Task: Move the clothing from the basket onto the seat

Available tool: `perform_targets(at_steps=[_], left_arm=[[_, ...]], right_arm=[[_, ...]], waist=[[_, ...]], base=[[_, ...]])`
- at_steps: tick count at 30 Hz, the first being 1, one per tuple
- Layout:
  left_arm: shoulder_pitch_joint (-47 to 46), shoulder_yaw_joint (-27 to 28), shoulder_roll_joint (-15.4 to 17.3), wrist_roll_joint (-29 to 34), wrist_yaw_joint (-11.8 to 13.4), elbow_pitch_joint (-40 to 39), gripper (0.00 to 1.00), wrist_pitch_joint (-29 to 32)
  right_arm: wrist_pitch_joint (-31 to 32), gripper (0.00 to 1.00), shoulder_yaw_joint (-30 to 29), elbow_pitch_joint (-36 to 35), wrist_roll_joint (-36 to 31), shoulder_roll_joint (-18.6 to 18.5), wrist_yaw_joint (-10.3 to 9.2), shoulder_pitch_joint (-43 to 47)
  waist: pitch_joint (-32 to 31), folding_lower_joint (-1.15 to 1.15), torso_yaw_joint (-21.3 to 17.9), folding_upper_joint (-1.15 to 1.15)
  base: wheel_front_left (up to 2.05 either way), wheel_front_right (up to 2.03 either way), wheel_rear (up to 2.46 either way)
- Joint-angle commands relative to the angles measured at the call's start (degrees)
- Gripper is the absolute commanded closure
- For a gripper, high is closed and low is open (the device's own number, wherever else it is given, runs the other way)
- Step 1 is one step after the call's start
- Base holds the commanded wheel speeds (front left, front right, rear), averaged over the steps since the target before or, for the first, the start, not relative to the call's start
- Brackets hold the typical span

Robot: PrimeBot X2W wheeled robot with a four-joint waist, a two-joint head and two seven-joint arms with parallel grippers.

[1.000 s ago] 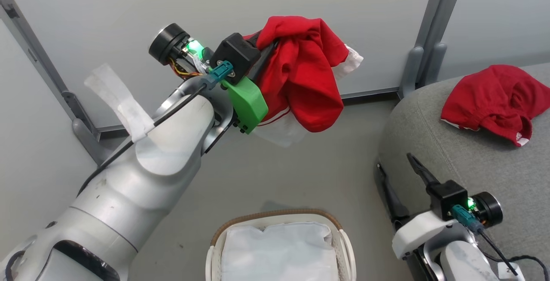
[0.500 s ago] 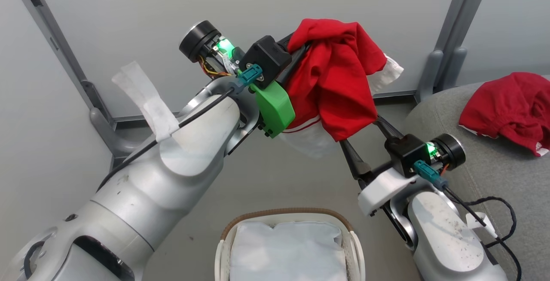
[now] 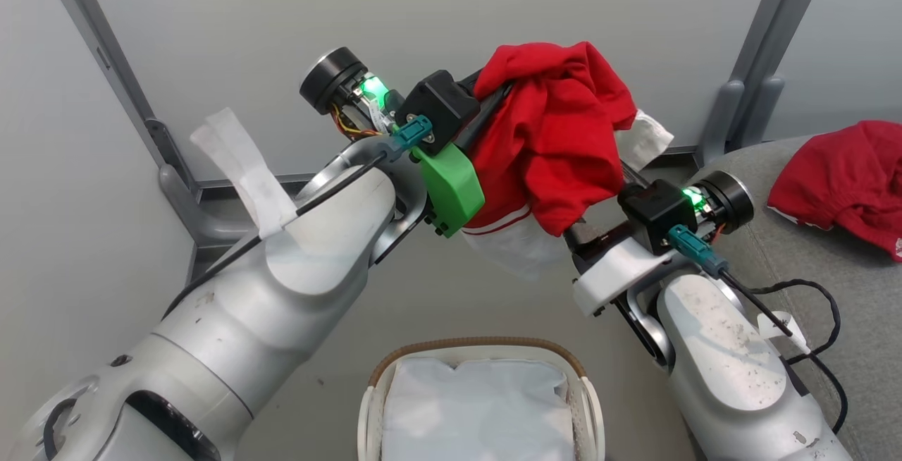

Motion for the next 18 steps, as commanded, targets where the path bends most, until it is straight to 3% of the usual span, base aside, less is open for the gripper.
perform_targets(at_steps=[1, 2, 18], left_arm=[[0.9, 0.0, 0.1, -0.7, 0.2, 0.3, 1.00, -0.3], [1.0, -0.1, 0.1, -0.9, 0.2, 0.5, 1.00, -0.3], [3.3, 0.9, 0.3, -2.7, 0.3, 2.2, 1.00, -0.8]], right_arm=[[-0.3, 0.91, 0.2, -0.5, 0.4, -0.2, -0.08, -0.5], [-0.3, 1.00, 0.2, -0.7, 0.4, -0.2, -0.08, -0.6], [-0.3, 1.00, -0.7, -1.3, -0.4, -0.2, -0.08, -0.2]], waist=[[0.0, 0.00, -0.1, 0.00], [0.1, 0.00, -0.2, 0.00], [0.5, 0.00, -0.9, 0.00]], base=[[0.00, 0.00, 0.00], [0.00, 0.00, 0.00], [0.00, 0.00, 0.00]])
